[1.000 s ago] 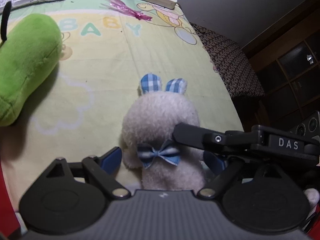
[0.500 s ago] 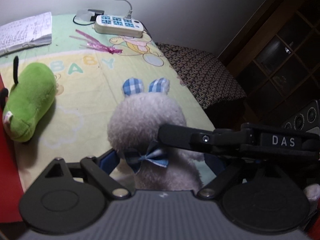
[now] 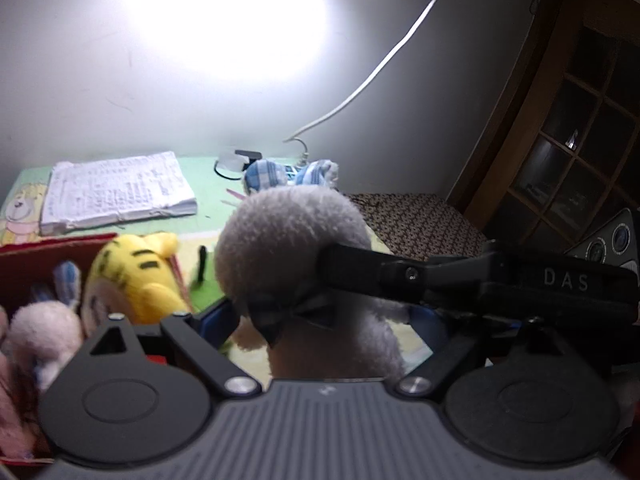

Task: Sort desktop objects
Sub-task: 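Lift the small white bunny with both grippers over the red box, then lower the small white bunny into the red box and open both grippers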

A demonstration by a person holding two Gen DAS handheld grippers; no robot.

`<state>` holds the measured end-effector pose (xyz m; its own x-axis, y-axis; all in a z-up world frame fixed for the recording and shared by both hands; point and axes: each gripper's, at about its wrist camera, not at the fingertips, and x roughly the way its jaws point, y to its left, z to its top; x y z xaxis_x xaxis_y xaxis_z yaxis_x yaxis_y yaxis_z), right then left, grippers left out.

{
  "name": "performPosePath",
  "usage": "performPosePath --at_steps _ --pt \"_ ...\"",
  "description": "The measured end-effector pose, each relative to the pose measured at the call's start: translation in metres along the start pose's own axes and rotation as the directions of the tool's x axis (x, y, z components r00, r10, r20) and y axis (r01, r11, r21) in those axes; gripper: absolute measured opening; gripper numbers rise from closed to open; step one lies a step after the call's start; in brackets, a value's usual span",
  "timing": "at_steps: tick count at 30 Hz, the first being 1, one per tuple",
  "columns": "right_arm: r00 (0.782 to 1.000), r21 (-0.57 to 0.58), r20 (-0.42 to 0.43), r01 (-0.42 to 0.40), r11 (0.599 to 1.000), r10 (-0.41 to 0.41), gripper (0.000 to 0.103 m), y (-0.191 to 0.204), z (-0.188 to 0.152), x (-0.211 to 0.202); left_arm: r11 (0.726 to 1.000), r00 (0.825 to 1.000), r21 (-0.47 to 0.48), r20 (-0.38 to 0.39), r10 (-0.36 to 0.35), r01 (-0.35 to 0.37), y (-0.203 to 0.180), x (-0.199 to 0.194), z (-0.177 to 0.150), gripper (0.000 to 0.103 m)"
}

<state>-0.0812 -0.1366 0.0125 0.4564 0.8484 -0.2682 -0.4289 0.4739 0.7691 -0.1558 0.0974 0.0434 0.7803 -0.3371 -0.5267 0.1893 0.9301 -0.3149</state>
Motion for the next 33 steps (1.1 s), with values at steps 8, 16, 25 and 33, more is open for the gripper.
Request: performPosePath --at_steps 8,16,25,33 --pt "0.996 -0.034 -0.043 -0.083 0.996 0.081 0.045 0.054 -0.033 0.07 0.995 0.995 -0.056 0.053 0.086 -0.083 0.074 -0.06 -0.003 0.092" --pt "0.987 -0.03 -0.124 -0.103 0.994 0.098 0.045 0.086 -0.061 0.14 0.981 0.989 -0.131 0.014 0.144 -0.141 0.146 -0.089 -0.012 0.092" --pt "0.974 -0.05 -0.224 0.005 0.999 -0.016 0.045 0.095 -0.089 0.19 0.966 0.989 -0.222 -0.09 0.116 -0.134 0.205 -0.073 -0.033 0.093" --pt "0.943 -0.094 -0.306 0.11 0.989 -0.134 0.044 0.093 -0.096 0.202 0.968 0.984 -0.231 -0.165 0.063 -0.101 0.221 -0.056 -0.044 0.095"
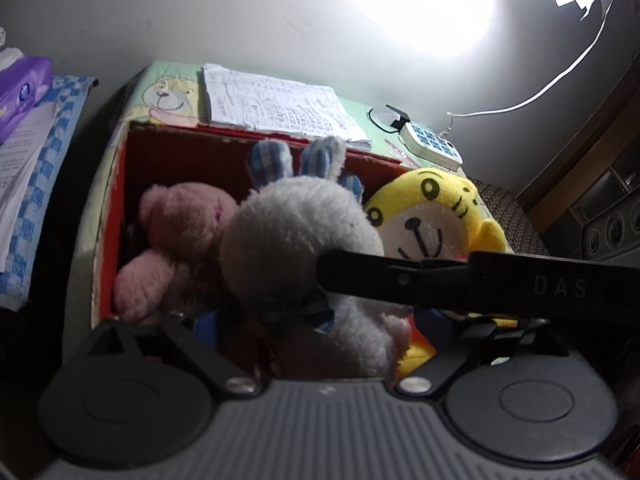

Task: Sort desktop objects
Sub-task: 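Lower the small white bunny into the red box and open both grippers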

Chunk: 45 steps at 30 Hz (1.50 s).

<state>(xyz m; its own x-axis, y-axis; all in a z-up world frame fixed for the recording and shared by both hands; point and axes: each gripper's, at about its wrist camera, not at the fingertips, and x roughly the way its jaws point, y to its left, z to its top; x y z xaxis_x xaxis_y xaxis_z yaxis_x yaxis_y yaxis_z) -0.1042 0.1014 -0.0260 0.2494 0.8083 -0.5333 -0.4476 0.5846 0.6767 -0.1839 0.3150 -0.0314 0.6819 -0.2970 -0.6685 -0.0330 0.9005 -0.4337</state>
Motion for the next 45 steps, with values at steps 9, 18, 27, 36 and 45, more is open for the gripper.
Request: performPosePath --at_steps 9,18,27,36,45 --pt "0.989 -0.13 0.008 0.145 0.981 -0.145 0.038 0.008 -0.002 0.012 0.998 0.999 0.043 -0.036 0.036 -0.034 -0.006 0.009 -0.002 0.098" --pt "0.987 -0.139 -0.063 0.139 0.98 -0.149 0.04 0.009 -0.003 0.029 0.995 0.995 0.077 -0.066 0.076 -0.071 -0.009 0.011 -0.002 0.099" --pt "0.995 -0.063 -0.045 0.082 0.995 -0.085 0.046 0.0 -0.002 0.013 0.988 0.985 0.089 -0.11 0.135 -0.126 -0.016 0.018 0.001 0.099" --pt "0.998 0.0 0.027 0.058 0.998 -0.058 0.046 -0.007 0.002 0.001 0.98 0.977 0.115 -0.12 0.176 -0.163 -0.022 0.021 0.0 0.099" --pt "0.998 -0.009 0.022 0.065 0.998 -0.065 0.046 -0.009 -0.001 0.005 0.978 0.972 0.115 -0.137 0.191 -0.176 -0.024 0.027 0.002 0.099"
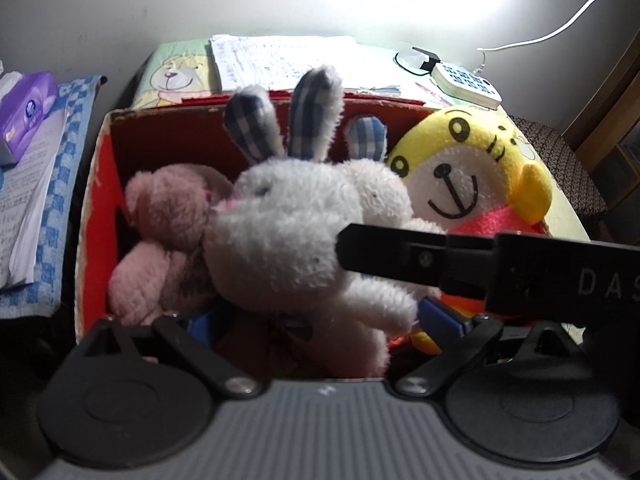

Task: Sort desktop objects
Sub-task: 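Lower the small white bunny into the red box and open both grippers, then withdraw both grippers from the red box and turn toward the green plush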

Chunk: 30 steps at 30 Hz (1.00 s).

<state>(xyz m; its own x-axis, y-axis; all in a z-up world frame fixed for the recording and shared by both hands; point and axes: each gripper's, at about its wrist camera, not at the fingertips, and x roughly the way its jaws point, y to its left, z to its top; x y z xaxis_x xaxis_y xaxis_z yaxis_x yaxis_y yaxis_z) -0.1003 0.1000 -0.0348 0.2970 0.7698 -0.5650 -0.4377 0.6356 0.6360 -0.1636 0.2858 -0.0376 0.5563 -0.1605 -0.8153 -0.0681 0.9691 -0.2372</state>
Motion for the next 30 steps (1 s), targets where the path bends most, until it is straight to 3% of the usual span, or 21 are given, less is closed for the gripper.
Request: performPosePath --at_steps 10,17,26,30 --pt "1.0 0.0 0.008 0.011 1.0 -0.011 0.048 -0.002 -0.004 0.0 1.0 0.998 -0.009 -0.059 -0.005 0.005 -0.001 0.011 0.0 0.103" --pt "1.0 -0.008 0.015 0.015 1.0 -0.015 0.048 -0.001 -0.007 -0.001 1.0 0.998 0.007 -0.058 0.005 -0.005 -0.004 0.011 -0.001 0.103" --pt "1.0 -0.016 0.019 -0.002 1.0 0.002 0.047 -0.001 -0.008 -0.01 0.995 0.994 -0.003 -0.049 0.102 -0.103 -0.014 0.003 0.001 0.103" --pt "0.999 -0.021 0.01 -0.032 0.999 0.033 0.047 -0.002 -0.007 -0.013 0.983 0.982 -0.026 -0.051 0.18 -0.181 -0.018 -0.001 0.0 0.102"
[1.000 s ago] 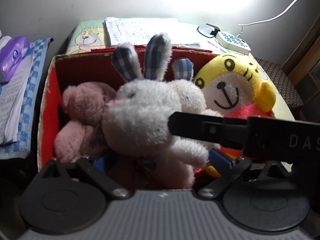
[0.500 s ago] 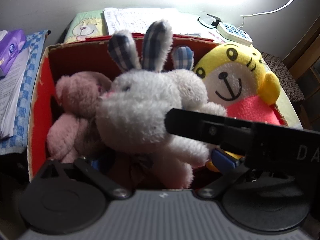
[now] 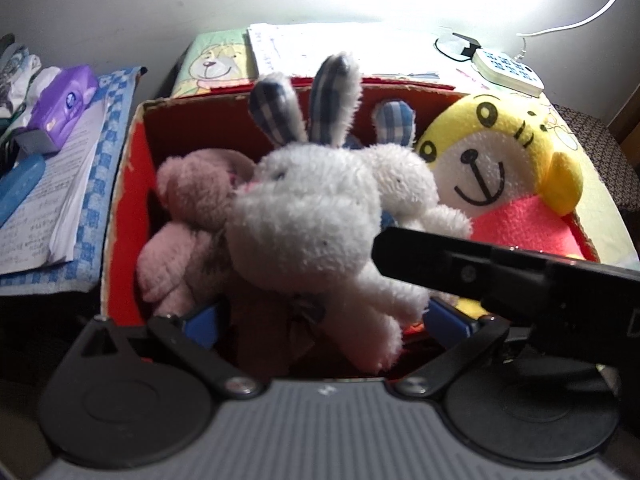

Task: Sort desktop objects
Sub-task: 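Withdraw both grippers from the red box and turn toward the green plush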

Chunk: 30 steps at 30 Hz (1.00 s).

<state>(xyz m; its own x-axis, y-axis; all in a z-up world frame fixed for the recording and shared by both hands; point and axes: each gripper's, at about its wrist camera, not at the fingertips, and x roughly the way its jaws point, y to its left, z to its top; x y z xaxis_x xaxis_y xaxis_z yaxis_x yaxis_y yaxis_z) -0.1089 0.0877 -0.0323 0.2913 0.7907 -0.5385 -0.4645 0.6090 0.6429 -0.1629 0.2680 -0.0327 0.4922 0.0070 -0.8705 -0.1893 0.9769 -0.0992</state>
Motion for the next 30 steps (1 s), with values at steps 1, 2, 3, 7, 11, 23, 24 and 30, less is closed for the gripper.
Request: performPosePath --at_steps 1,2,3,7,11,23,24,30 --pt "1.0 0.001 -0.003 -0.008 1.0 0.008 0.047 -0.001 0.0 -0.001 1.0 1.0 -0.003 0.003 0.015 -0.015 -0.002 -0.002 -0.001 0.102" --pt "1.0 0.001 -0.005 -0.017 1.0 0.017 0.047 -0.001 0.001 -0.004 1.0 0.999 -0.003 0.009 0.031 -0.031 -0.003 -0.005 -0.002 0.102" --pt "1.0 0.0 -0.003 -0.027 1.0 0.027 0.047 -0.002 0.001 -0.006 0.999 0.999 -0.005 0.014 0.047 -0.047 -0.004 -0.007 -0.002 0.102" --pt "0.998 -0.008 -0.014 -0.058 0.998 0.058 0.046 -0.004 0.002 -0.012 0.992 0.993 -0.041 0.024 0.117 -0.116 -0.008 -0.012 -0.001 0.102" --pt "0.997 -0.054 -0.025 -0.069 0.996 0.068 0.046 -0.001 0.007 -0.019 0.978 0.98 -0.074 0.03 0.198 -0.195 -0.016 -0.02 -0.003 0.102" --pt "0.987 -0.076 -0.048 -0.159 0.984 0.155 0.047 -0.028 0.015 -0.044 0.922 0.936 -0.176 0.013 0.353 -0.345 -0.035 -0.025 -0.008 0.102" --pt "0.986 -0.074 -0.047 -0.165 0.984 0.162 0.047 -0.03 0.016 -0.045 0.918 0.932 -0.18 0.012 0.361 -0.353 -0.036 -0.024 -0.008 0.102" --pt "0.985 -0.047 -0.039 -0.167 0.985 0.165 0.047 -0.037 0.015 -0.049 0.922 0.934 -0.165 0.015 0.357 -0.35 -0.038 -0.023 -0.01 0.102"
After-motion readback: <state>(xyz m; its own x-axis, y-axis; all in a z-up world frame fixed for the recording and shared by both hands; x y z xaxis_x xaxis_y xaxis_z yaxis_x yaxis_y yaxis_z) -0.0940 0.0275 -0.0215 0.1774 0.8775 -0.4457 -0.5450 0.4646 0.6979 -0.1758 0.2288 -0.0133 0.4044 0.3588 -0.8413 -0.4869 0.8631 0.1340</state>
